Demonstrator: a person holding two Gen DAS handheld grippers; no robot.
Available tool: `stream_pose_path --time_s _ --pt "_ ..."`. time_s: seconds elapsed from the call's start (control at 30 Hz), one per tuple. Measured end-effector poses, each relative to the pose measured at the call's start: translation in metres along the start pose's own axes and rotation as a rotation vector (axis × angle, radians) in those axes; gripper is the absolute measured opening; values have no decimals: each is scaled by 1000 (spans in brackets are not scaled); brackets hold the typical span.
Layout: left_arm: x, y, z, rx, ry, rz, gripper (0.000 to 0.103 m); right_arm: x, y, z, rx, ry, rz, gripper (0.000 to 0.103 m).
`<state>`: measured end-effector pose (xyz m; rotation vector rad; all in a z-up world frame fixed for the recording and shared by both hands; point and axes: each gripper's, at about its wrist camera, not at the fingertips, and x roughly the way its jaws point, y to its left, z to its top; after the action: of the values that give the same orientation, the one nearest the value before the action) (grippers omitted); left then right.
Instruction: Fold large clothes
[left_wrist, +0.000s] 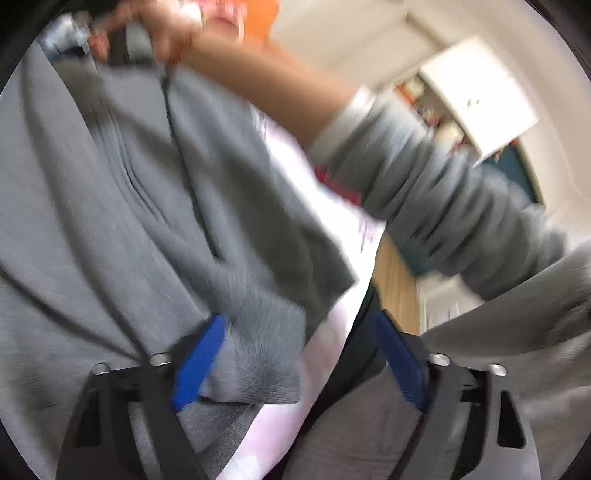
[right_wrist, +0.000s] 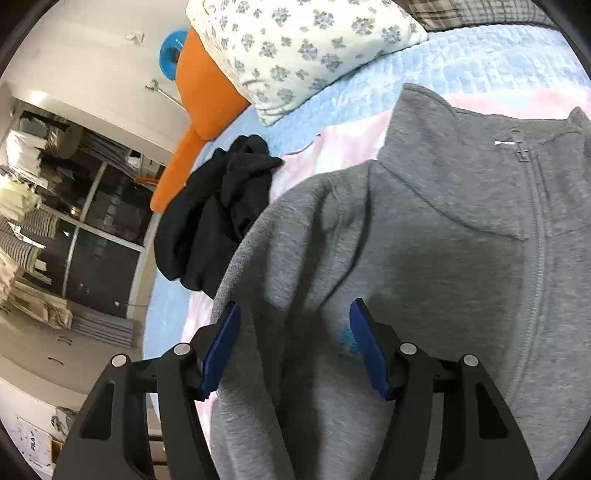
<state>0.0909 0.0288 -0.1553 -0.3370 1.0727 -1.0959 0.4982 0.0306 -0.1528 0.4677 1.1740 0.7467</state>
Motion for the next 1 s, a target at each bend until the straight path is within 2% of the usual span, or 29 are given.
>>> stream_pose_path --time_s 0.07,0.1,0.2,0.27,0.3,0.33,0.43,0.5,0.57,0.6,0.63,0.7,0.8,0.9,1.0 --pt "-33 1 2 -23 -88 7 91 1 5 1 -12 -10 0 62" --pt "-57 4 2 -31 -148 57 93 1 6 1 -13 -13 3 62" --pt "-105 31 10 -98 -247 243 93 0 8 3 -9 -36 6 62" --pt "-129 65 19 -177 -282 371 93 -4 12 4 -14 -56 7 62" --pt "-141 91 25 -235 -305 459 93 -6 13 4 -23 -63 -1 62" --pt "-150 114 31 -278 -323 496 93 -9 16 3 -38 -73 -3 62" --pt "-170 180 44 -415 -410 506 93 -14 22 5 -47 -88 -24 62" --pt "-165 205 50 -470 -444 502 93 -23 25 4 -51 -115 -32 62" --pt "-146 221 56 -537 -455 437 93 -27 27 5 -55 -128 -35 62" --pt "-138 232 58 -582 -464 382 93 -27 29 5 -63 -119 -54 62" --pt "-130 234 58 -606 -457 350 93 -25 30 4 -71 -98 -77 62" --pt "-122 236 59 -621 -447 333 93 -20 31 2 -94 -70 -138 62" --pt "-119 233 63 -647 -467 271 93 -12 31 -1 -131 -53 -233 62" --pt "-112 230 70 -675 -483 198 93 -3 21 -6 -101 -22 -215 61" --pt "-112 228 81 -663 -468 234 93 6 17 -11 -102 10 -190 44"
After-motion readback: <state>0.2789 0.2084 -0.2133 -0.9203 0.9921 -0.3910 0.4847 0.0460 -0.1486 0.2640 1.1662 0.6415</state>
